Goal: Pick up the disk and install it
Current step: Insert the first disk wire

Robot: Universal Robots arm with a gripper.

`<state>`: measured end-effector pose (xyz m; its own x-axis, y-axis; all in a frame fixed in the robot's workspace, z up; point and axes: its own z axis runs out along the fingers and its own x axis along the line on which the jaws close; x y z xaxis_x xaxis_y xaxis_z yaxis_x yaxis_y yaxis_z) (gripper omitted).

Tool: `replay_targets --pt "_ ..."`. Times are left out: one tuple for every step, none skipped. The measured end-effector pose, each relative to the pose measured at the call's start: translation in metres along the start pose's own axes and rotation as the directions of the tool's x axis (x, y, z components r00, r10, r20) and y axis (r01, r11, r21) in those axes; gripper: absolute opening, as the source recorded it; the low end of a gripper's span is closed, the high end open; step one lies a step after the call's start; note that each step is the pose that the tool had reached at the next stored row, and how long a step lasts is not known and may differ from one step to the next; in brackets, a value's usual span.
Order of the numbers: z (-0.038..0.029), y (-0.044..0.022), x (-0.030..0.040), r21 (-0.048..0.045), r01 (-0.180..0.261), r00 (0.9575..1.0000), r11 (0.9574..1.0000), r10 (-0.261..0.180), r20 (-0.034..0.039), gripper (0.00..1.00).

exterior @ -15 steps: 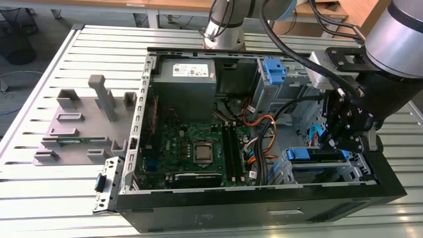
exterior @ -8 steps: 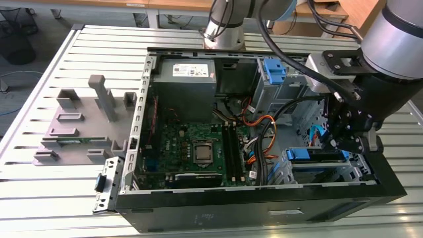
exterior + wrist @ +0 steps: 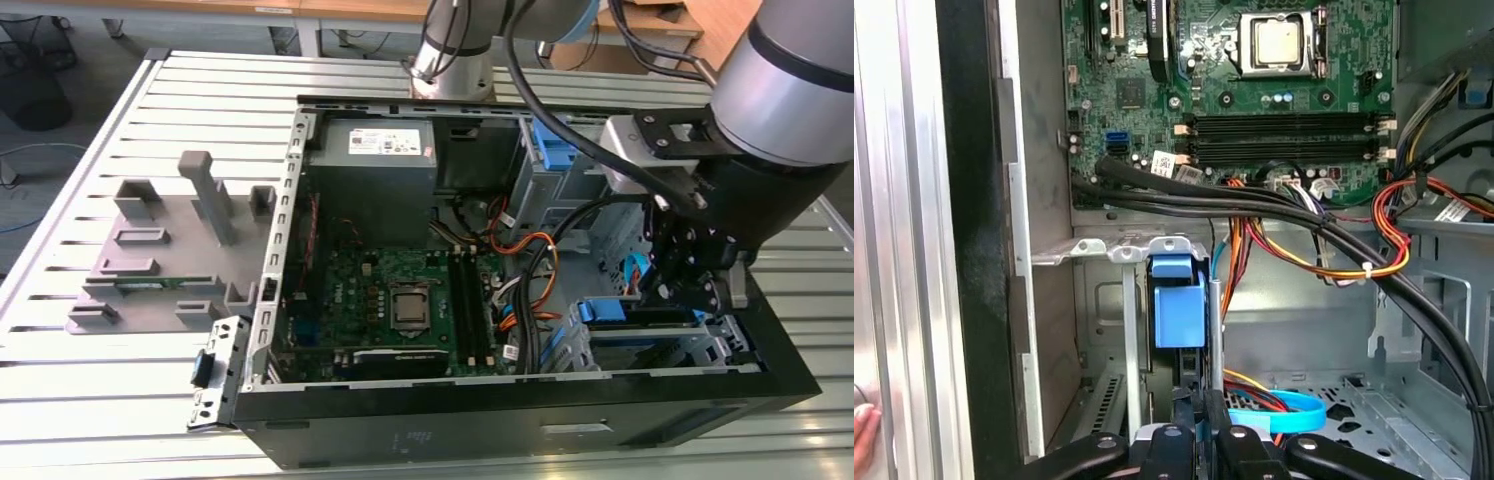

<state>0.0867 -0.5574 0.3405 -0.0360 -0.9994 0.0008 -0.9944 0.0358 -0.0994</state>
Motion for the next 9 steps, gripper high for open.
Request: replay_targets --pt "0.0003 0.0004 0.0 0.0053 0.0 1.0 1.0 0.0 0.0005 0.16" --pt "0.0005 0.0008 0.0001 0.0095 0.0 1.0 1.0 0.0 0.001 0.16" --pt "0.0007 0.001 0.0001 0.0128 0.001 1.0 0.9999 -0.001 0.0013 0.16" --pt "0.001 0.0013 0.0001 0.0152 0.001 1.0 0.9999 -0.001 0.0017 0.16" --pt "0.0013 0.0017 0.0001 0.017 0.001 1.0 0.9999 -0.001 0.0018 0.16" --pt "0.0017 0.0021 0.0001 0.0188 0.001 1.0 0.9998 -0.001 0.0019 0.16" --pt "0.0021 0.0025 0.0001 0.0204 0.001 1.0 0.9998 -0.002 0.0019 0.16" --pt "0.0025 0.0027 0.0001 0.0218 0.002 1.0 0.9998 -0.002 0.0019 0.16" --pt "0.0027 0.0028 0.0001 0.0231 0.002 1.0 0.9997 -0.002 0.0019 0.16"
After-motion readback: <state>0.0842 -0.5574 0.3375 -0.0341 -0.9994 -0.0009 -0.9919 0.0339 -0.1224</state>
